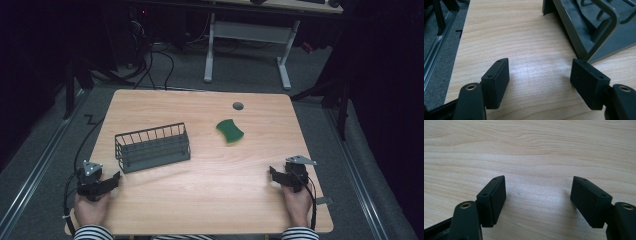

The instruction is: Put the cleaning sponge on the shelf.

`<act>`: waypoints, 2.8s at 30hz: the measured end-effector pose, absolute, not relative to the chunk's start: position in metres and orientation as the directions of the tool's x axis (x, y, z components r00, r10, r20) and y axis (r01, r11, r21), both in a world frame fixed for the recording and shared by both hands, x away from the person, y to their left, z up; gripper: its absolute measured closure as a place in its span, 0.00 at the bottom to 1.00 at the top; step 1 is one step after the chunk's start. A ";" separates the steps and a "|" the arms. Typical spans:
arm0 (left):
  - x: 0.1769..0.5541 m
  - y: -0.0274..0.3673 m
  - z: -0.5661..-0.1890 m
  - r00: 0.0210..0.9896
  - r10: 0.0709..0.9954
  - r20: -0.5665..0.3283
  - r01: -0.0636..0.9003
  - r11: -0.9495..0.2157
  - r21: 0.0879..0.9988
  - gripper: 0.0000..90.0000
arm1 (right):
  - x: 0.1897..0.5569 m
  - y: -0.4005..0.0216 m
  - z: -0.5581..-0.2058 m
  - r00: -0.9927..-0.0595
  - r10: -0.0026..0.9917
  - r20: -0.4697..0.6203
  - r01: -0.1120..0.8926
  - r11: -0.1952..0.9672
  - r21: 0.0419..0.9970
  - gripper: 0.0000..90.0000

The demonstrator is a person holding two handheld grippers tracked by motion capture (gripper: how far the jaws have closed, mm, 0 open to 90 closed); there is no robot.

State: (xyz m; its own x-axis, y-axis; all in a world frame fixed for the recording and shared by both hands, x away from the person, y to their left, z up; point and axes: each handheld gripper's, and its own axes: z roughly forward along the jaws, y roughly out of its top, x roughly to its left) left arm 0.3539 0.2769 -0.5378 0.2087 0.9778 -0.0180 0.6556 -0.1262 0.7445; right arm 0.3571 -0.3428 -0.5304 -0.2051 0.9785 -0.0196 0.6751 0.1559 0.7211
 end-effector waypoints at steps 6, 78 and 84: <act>0.354 0.277 -0.538 0.210 0.977 -0.018 0.656 -0.127 0.744 0.36 | 0.357 -0.343 -0.531 -0.206 0.978 -0.020 0.674 0.156 0.722 0.32; 0.355 0.248 -0.516 0.342 0.938 -0.059 0.613 -0.176 0.770 0.74 | 0.426 -0.124 -0.497 -0.694 0.715 0.087 0.537 0.433 0.724 0.73; 0.356 0.249 -0.516 0.350 0.935 -0.060 0.613 -0.180 0.769 0.79 | 0.432 -0.105 -0.499 -0.708 0.699 0.101 0.532 0.435 0.727 0.74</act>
